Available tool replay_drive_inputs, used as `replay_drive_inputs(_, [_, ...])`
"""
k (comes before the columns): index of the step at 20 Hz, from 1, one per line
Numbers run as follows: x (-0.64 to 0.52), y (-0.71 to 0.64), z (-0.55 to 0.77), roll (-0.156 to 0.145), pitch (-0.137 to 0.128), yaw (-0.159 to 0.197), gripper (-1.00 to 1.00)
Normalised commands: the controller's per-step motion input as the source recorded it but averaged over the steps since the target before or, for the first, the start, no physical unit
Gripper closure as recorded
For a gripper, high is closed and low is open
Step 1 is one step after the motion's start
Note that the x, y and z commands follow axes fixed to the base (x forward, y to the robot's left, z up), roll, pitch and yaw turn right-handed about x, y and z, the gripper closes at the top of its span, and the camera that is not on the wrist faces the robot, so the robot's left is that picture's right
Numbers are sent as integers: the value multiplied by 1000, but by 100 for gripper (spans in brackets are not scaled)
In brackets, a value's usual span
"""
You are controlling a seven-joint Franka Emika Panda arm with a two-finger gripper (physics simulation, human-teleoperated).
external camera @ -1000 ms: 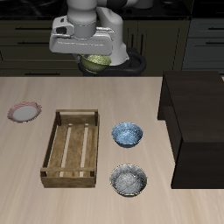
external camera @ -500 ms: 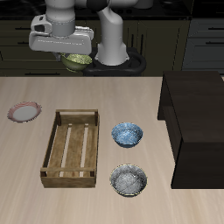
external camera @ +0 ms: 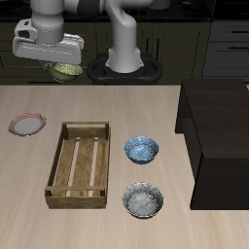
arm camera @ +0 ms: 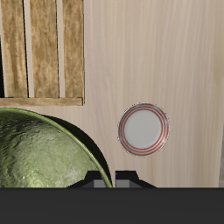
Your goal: Place the green bowl on the plate
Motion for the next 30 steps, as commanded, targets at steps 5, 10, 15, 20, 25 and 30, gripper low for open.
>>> replay_drive_inputs(5, [-104, -288, 46, -2, -16, -24, 100])
replay_drive_inputs(10, [4, -290, -40, -25, 8, -39, 100])
replay_drive_inputs(15, [25, -124, -16, 2, 0, -4, 100])
replay_drive_inputs(20, [64, -151, 2, -32, 5, -17, 100])
replay_drive_inputs(25, [104, -121, -195, -27, 30, 9, 100])
replay_drive_inputs(30, [49, -147, -324, -44, 36, 21, 100])
